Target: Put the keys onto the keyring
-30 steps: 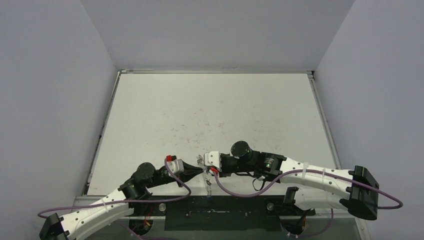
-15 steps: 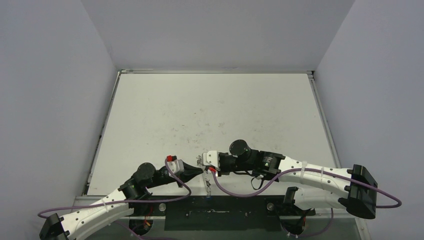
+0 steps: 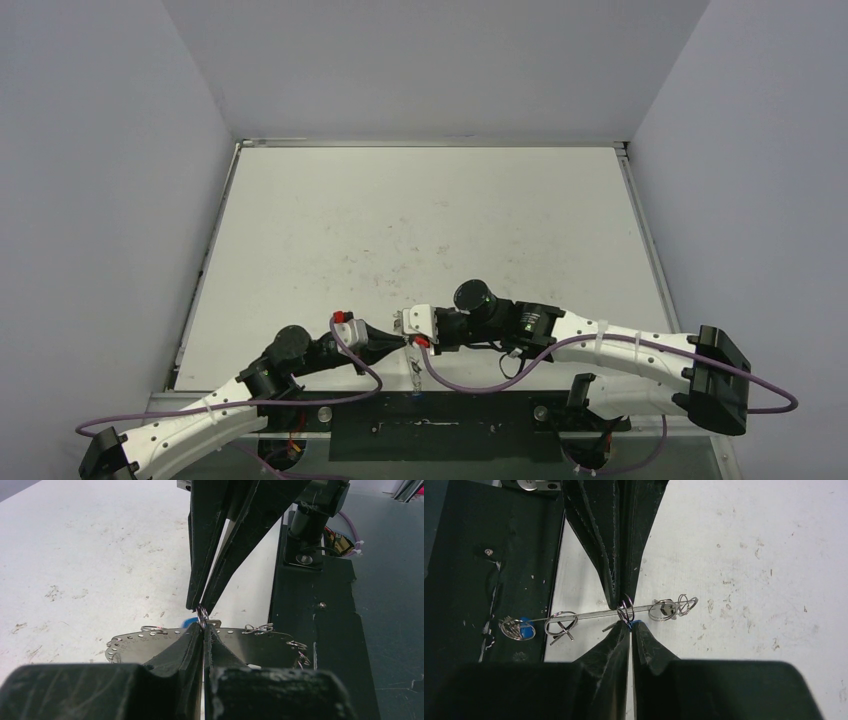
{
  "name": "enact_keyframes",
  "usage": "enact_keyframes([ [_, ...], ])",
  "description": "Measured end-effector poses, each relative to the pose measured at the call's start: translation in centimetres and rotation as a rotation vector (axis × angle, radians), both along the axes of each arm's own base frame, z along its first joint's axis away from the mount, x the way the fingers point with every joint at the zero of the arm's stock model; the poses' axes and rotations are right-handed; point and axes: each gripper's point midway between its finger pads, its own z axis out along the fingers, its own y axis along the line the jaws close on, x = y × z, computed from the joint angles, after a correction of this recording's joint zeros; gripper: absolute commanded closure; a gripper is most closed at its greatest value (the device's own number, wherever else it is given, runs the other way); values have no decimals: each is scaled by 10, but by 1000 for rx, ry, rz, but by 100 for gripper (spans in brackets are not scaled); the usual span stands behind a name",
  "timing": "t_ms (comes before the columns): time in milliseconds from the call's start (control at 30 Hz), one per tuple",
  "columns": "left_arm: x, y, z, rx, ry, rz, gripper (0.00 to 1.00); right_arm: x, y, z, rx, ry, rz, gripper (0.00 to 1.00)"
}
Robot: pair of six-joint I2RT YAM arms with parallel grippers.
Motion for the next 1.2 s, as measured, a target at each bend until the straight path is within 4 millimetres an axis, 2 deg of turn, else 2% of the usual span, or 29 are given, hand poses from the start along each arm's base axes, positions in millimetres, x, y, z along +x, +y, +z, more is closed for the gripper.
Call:
enact_keyframes([
  [33, 0, 0, 0, 0, 0, 0, 100, 0, 0, 0, -1, 0, 0, 100],
  [600, 1, 0, 1, -2, -3, 3, 100, 6, -10, 4, 38, 52, -85, 100],
  [933, 2, 0, 2, -4, -7, 8, 100, 12, -8, 7, 78, 112, -138, 100],
  [1200, 1, 1, 2, -8, -15, 7, 100, 15, -8, 2, 87, 171, -184, 100],
])
